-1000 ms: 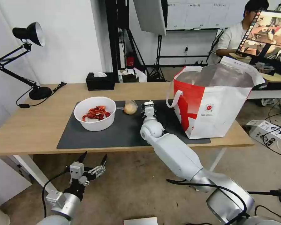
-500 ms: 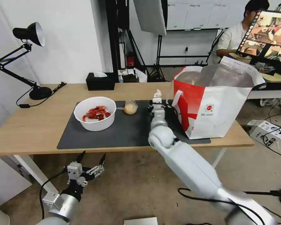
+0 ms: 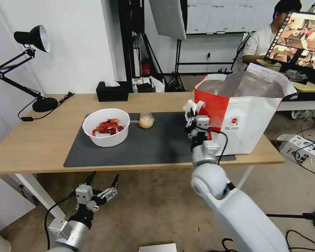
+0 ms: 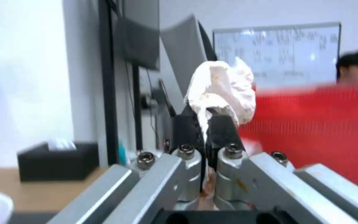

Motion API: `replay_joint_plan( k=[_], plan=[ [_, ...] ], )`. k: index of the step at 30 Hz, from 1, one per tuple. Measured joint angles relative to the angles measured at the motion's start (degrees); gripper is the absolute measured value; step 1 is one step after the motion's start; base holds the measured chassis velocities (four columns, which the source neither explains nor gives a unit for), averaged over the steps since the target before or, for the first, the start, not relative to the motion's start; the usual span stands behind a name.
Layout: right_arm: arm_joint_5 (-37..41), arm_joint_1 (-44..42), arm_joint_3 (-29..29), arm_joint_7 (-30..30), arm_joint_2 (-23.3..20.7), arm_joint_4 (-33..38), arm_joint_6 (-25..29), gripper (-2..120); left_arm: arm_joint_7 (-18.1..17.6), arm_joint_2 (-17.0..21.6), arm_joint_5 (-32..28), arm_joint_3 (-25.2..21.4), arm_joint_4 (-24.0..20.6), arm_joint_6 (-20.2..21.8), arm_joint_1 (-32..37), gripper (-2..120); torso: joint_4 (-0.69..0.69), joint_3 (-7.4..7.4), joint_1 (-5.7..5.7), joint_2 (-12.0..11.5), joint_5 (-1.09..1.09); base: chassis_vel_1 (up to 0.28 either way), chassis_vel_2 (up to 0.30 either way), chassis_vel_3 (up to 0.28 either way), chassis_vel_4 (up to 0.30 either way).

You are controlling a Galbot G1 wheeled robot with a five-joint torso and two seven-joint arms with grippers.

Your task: Pick up the trash from the table and place it into the takeout bag.

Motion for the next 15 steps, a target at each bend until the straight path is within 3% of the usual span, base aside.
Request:
replay_joint_plan(
  k=[8, 15],
  plan=[
    [3.5, 5.2, 1.1, -0.1, -3.1, 0.2, 0.0, 0, 0.0, 0.0, 0.2, -0.4, -1.3, 0.0, 0.9, 100, 0.01, 0.01, 0.00, 0.0, 0.00, 0.000, 0.000, 0.000, 0.000],
    [5.0, 12.4, 2.2, 3.1, -7.8, -3.1, -5.8, 0, 0.0, -0.4, 0.3, -0.6, -1.8, 0.1, 1.6, 100, 0.01, 0.01, 0.00, 0.0, 0.00, 0.000, 0.000, 0.000, 0.000]
  ],
)
